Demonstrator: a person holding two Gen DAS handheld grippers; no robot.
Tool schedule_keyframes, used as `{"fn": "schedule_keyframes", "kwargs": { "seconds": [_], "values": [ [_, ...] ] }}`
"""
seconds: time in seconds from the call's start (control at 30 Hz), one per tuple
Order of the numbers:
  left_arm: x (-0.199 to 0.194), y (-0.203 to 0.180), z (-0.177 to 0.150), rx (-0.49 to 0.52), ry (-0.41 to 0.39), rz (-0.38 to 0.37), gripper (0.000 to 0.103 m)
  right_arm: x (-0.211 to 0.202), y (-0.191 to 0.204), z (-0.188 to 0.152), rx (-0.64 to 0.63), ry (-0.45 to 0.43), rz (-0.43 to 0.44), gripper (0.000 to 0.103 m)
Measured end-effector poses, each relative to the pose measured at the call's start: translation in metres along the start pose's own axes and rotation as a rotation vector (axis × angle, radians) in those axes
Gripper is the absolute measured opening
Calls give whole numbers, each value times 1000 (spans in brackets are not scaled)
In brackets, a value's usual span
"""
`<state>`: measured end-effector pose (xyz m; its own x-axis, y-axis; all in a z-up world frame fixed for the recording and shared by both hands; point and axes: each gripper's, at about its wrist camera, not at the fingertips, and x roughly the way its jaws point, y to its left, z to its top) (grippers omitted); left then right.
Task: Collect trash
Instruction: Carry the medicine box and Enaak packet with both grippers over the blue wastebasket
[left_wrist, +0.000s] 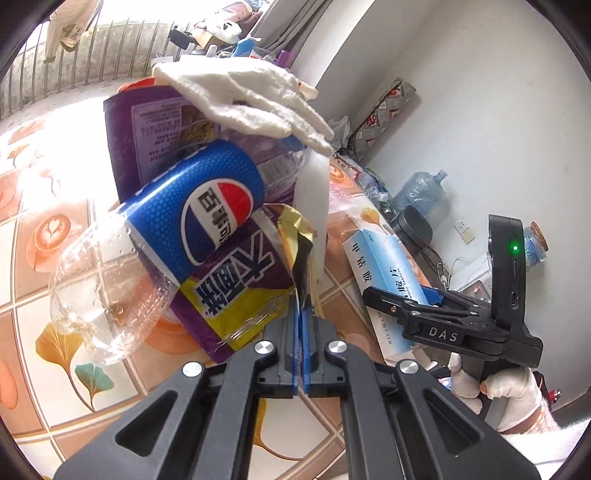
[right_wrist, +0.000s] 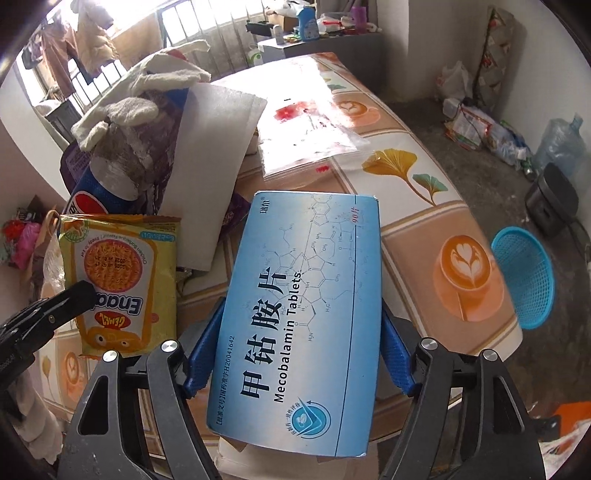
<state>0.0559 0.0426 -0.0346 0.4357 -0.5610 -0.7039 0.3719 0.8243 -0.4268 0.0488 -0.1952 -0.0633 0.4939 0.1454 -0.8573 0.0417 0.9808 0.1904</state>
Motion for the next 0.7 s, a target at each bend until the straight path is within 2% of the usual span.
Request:
{"fn": "schedule_keyframes", "kwargs": {
  "seconds": [0.2, 0.37, 0.47, 0.57, 0.7],
  "values": [
    [-13, -36, 21, 86, -16, -92, 0, -40, -44, 13, 128, -130, 40, 70],
    [4, -85, 61, 190, -9, -161, 0, -71, -106, 27, 269, -245, -16, 70],
    [37, -123, 90, 239, 33, -220, 0, -77, -157, 32, 421, -287, 2, 70],
    [92, -169, 117, 269, 118, -270, 0, -70, -211, 32, 598, -306, 16, 70],
    [182, -243, 142, 357, 229, -244, 0, -49, -277, 21, 824, -303, 20, 70]
  ]
}}
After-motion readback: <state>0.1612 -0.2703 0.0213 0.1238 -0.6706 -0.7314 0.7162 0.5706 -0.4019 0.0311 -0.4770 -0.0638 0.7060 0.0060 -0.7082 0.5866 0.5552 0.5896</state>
